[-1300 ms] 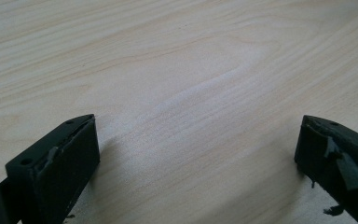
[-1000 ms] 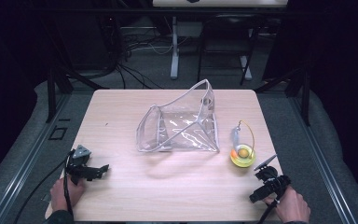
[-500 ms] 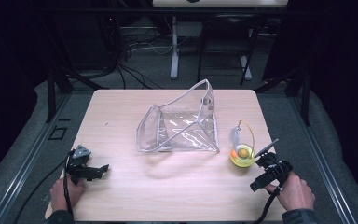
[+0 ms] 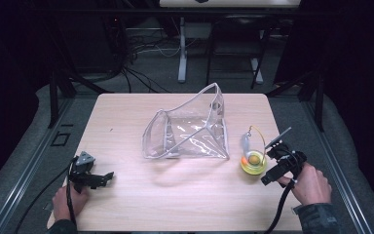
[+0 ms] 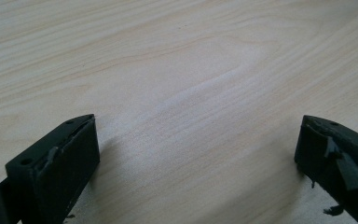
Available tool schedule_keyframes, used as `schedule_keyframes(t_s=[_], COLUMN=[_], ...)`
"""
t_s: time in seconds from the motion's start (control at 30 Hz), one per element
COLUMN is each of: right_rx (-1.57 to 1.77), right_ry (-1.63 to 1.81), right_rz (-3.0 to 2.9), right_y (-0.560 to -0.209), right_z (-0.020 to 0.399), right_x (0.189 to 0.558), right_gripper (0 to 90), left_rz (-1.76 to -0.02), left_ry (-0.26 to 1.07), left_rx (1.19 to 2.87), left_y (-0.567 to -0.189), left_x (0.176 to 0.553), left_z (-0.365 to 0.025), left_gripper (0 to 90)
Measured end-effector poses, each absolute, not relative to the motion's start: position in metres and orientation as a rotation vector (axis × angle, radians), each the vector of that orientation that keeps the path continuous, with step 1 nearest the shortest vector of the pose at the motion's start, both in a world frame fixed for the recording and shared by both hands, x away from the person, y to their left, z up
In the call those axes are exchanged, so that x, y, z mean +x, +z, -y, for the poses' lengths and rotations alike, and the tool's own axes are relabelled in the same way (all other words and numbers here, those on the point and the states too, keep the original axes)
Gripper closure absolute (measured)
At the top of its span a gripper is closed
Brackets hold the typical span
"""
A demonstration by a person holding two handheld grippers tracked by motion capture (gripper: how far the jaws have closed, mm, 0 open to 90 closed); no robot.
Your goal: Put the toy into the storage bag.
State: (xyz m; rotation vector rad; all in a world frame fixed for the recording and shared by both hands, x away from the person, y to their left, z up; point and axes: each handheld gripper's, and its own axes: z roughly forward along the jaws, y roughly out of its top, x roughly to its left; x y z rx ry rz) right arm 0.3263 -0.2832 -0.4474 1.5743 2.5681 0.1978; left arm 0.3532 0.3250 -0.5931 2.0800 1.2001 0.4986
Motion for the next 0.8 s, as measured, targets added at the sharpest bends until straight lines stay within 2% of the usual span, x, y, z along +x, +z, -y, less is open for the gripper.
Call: schedule_keyframes(t_s=[0.5, 0.6, 0.8], right_rx=[1.529, 1.509, 1.477], right_ry=[0.203, 0.215, 0.233], right_rz=[-2.603, -2.617, -2.623], right_y=[-0.418, -0.409, -0.395], right_z=[0.274, 0.27, 0.264], right_x=[0.352, 0.357, 0.367], right_gripper=[0.3, 1.8, 10.9], left_rz=[-1.199, -1.199, -1.199], left_ry=[0.498, 0.498, 0.498], left_rx=[2.08, 2.08, 2.081], left_y=[-0.593, -0.593, -0.593], left_x=[0.353, 0.353, 0.353], left_z=[-0.325, -0.325, -0.325], left_gripper=[0.0, 0.0, 0.0])
